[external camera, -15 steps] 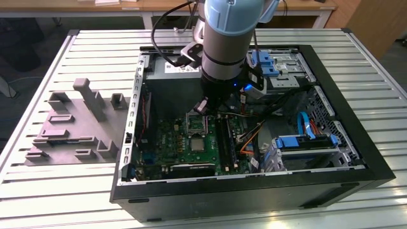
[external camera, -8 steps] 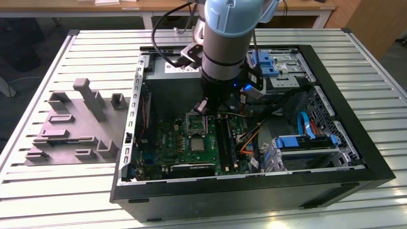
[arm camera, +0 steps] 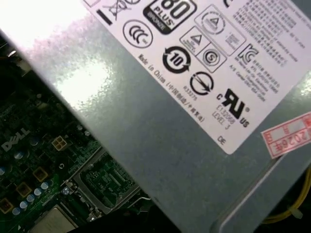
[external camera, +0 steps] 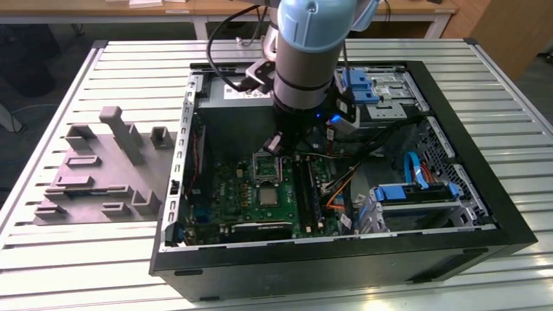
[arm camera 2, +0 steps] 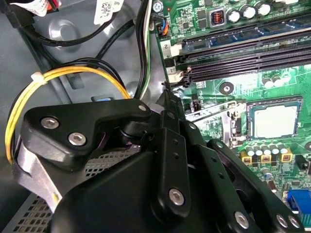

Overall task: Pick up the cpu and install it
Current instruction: 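Close the cpu cover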

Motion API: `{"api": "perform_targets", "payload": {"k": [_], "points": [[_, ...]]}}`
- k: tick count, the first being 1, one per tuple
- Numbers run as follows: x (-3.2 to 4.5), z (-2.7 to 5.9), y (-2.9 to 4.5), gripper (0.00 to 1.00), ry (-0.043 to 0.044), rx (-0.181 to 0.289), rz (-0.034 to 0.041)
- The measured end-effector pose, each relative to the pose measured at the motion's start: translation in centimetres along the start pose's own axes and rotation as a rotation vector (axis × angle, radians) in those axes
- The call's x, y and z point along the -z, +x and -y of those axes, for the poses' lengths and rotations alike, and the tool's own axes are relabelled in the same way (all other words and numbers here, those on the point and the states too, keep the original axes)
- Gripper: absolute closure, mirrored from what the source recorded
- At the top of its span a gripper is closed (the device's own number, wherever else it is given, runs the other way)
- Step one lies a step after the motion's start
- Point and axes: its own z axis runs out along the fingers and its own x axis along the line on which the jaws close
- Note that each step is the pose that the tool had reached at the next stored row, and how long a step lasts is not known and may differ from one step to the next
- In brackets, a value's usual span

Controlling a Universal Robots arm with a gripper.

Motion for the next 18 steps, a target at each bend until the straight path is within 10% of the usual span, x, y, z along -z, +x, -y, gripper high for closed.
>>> {"api": "perform_targets", "payload": {"k": [8,18], "points": [[-0.2,-0.18,0.18,0.89,0.0026,0.001,-0.0026],[0.04,-0.41,0.14,0.89,0.0293,0.0,-0.0304]]}}
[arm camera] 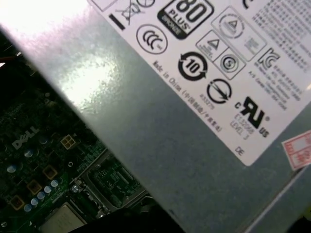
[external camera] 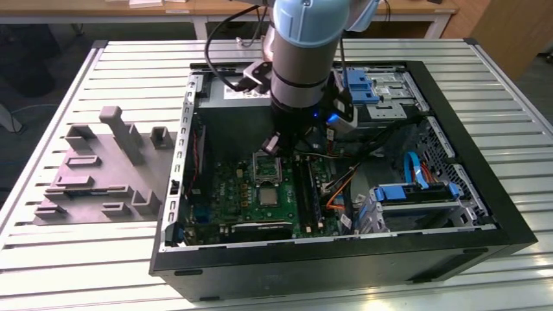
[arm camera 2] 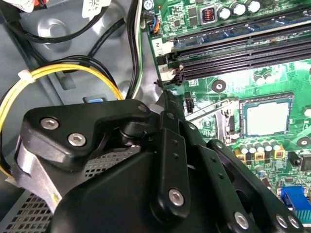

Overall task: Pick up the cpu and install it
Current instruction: 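Close the cpu cover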

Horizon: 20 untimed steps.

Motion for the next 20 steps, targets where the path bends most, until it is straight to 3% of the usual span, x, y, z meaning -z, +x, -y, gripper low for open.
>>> {"api": "perform_targets", "payload": {"k": [4,13,20], "points": [[0.31,-0.1,-0.07,0.89,0.0062,0.0,-0.0064],[1.13,-0.25,-0.14,0.89,0.0294,0.0,-0.0304],[1.71,-0.38,-0.22,0.89,0.0426,0.002,-0.0444]]}}
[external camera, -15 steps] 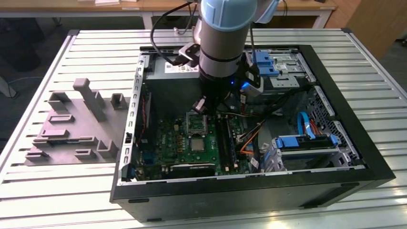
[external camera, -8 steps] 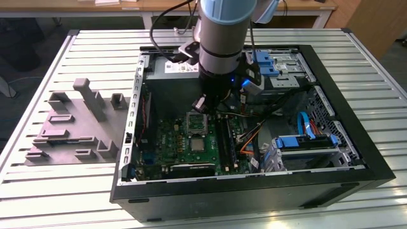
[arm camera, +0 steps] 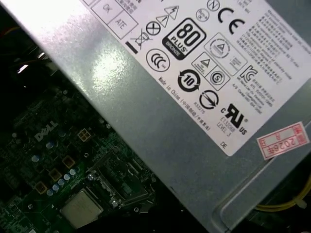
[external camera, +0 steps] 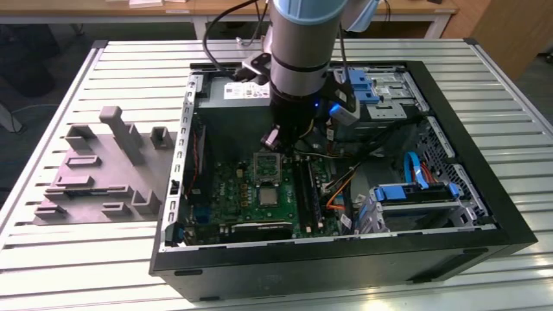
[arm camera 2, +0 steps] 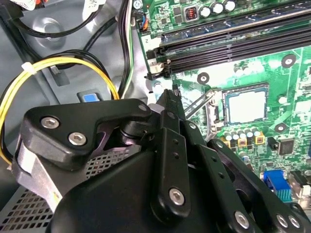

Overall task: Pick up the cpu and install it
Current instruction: 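Close the cpu cover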

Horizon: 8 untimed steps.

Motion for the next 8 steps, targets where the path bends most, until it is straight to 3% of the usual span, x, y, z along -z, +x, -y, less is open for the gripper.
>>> {"api": "perform_targets", "payload": {"k": [6,8], "points": [[0.32,-0.09,-0.06,0.89,0.0205,0.007,-0.0218],[0.41,-0.11,-0.08,0.89,0.0235,0.009,-0.0252]]}}
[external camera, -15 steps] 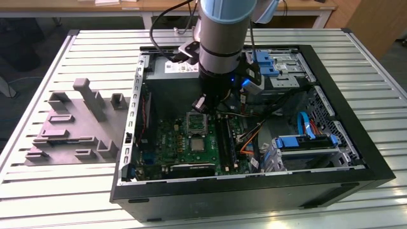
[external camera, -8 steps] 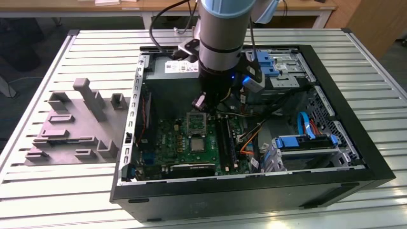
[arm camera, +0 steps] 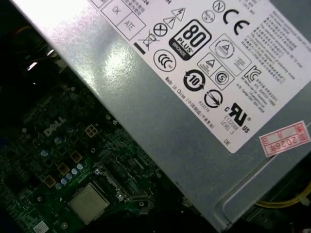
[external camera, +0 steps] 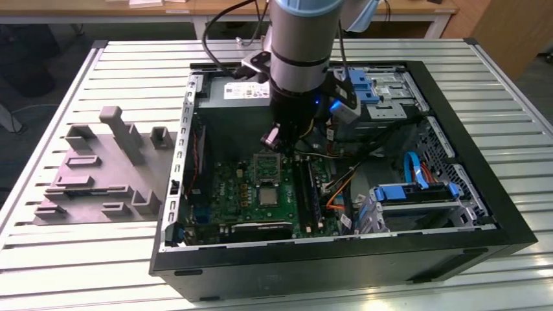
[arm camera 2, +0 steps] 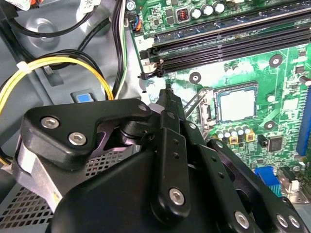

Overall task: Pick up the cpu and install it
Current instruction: 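Close the cpu cover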

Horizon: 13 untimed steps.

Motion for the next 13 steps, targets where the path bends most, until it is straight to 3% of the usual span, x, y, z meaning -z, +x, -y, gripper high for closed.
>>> {"api": "perform_targets", "payload": {"k": [13], "points": [[0.59,-0.1,0.05,0.89,0.0003,0.038,-0.0016]]}}
